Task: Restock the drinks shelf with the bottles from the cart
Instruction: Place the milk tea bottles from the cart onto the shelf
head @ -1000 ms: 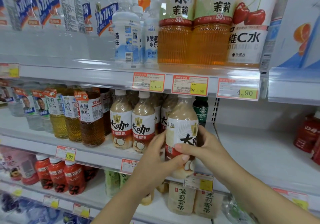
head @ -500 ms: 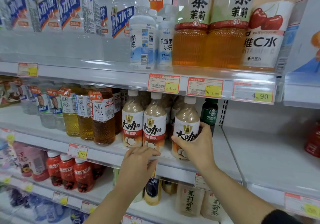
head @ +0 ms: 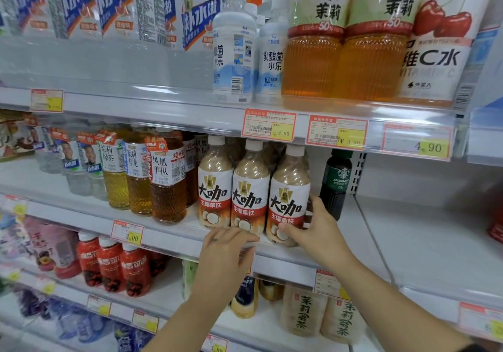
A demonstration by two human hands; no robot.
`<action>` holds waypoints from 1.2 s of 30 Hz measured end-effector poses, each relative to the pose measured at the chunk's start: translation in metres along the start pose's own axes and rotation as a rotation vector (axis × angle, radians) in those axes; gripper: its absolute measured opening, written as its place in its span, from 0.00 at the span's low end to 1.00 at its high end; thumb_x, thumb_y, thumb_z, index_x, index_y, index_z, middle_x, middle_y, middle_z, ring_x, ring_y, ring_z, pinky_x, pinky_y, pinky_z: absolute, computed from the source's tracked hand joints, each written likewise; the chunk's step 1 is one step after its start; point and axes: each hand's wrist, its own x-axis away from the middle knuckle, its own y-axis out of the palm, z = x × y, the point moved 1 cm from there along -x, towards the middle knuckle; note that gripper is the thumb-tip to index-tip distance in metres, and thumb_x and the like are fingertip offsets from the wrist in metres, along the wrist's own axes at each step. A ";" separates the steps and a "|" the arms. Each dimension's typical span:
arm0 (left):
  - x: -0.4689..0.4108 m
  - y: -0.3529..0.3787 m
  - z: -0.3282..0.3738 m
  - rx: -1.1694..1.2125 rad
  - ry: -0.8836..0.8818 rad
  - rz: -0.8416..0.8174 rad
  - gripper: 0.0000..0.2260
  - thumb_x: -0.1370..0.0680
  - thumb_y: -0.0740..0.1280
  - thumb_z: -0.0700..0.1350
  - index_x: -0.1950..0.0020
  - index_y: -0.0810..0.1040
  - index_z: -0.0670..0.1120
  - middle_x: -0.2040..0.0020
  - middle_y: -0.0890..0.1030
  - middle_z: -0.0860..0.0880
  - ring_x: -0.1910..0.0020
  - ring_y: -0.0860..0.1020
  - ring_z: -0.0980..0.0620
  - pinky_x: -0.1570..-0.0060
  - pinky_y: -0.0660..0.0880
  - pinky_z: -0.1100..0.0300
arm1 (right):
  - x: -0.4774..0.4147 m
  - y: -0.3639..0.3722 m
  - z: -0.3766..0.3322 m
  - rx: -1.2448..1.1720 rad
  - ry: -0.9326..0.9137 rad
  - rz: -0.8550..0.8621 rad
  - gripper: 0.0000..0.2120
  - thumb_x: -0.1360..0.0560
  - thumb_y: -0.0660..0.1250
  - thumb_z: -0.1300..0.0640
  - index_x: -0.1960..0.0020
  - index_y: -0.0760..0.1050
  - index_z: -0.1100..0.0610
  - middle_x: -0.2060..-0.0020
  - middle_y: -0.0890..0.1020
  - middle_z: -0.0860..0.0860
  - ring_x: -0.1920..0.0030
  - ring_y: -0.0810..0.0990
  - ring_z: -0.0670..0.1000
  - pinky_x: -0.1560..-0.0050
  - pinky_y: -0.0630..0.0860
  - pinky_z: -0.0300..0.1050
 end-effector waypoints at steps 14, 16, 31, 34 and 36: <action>-0.001 -0.003 0.001 -0.010 0.006 -0.026 0.13 0.33 0.75 0.40 0.53 0.80 0.54 0.56 0.80 0.59 0.56 0.75 0.60 0.43 0.59 0.68 | -0.019 -0.042 0.014 -0.095 0.004 0.337 0.26 0.32 0.75 0.55 0.38 0.69 0.59 0.44 0.77 0.54 0.51 0.76 0.50 0.54 0.72 0.37; -0.001 -0.002 0.002 -0.018 0.008 -0.031 0.13 0.33 0.76 0.40 0.53 0.81 0.53 0.56 0.81 0.58 0.56 0.77 0.59 0.44 0.59 0.69 | -0.039 -0.059 0.032 -0.020 0.064 0.412 0.30 0.33 0.75 0.58 0.35 0.66 0.60 0.40 0.74 0.58 0.45 0.75 0.55 0.50 0.73 0.43; -0.001 0.002 0.002 -0.020 -0.014 0.008 0.09 0.31 0.73 0.41 0.54 0.81 0.52 0.56 0.81 0.58 0.55 0.78 0.56 0.43 0.66 0.61 | -0.071 -0.054 0.075 0.139 0.115 0.110 0.28 0.33 0.75 0.58 0.37 0.68 0.64 0.41 0.77 0.59 0.42 0.76 0.59 0.49 0.71 0.44; -0.001 0.003 0.003 -0.018 -0.006 0.020 0.11 0.32 0.74 0.39 0.54 0.81 0.51 0.56 0.81 0.57 0.55 0.76 0.58 0.42 0.67 0.60 | -0.064 -0.055 0.073 0.169 0.087 0.124 0.29 0.33 0.76 0.58 0.38 0.68 0.64 0.42 0.78 0.59 0.42 0.76 0.59 0.50 0.71 0.44; -0.001 0.003 0.002 -0.011 -0.005 0.029 0.11 0.33 0.74 0.39 0.54 0.81 0.51 0.56 0.81 0.57 0.54 0.75 0.60 0.41 0.65 0.62 | -0.062 -0.054 0.071 0.178 0.079 0.135 0.29 0.34 0.76 0.58 0.38 0.68 0.64 0.42 0.78 0.59 0.42 0.76 0.59 0.49 0.71 0.45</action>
